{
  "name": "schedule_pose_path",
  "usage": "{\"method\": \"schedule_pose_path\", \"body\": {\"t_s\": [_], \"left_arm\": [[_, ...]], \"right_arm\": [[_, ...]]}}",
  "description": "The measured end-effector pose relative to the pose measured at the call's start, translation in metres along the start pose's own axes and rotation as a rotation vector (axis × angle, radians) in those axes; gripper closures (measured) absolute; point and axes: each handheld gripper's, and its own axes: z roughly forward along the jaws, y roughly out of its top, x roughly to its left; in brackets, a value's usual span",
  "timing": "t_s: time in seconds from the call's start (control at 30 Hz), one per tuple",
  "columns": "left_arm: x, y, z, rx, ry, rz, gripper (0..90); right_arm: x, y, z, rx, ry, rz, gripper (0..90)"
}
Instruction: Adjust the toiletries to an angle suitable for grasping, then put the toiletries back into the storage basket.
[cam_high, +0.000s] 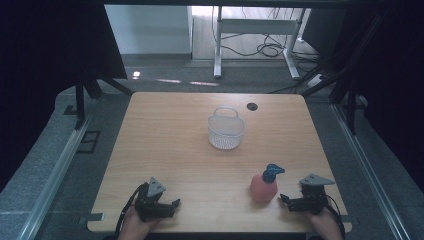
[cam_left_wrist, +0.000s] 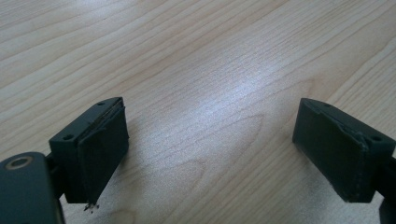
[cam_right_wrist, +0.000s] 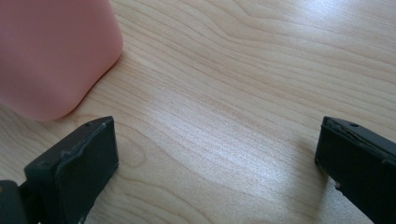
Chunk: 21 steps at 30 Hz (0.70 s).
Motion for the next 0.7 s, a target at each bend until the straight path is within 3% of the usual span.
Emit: {"method": "schedule_pose_path", "body": {"t_s": [0.7], "left_arm": [[-0.0001,-0.0001,-0.0002,0.000,-0.001,0.001,10.2]], "right_arm": [[-0.0019,-0.0001,-0.0028,-0.001,0.023,-0.002,1.5]]}}
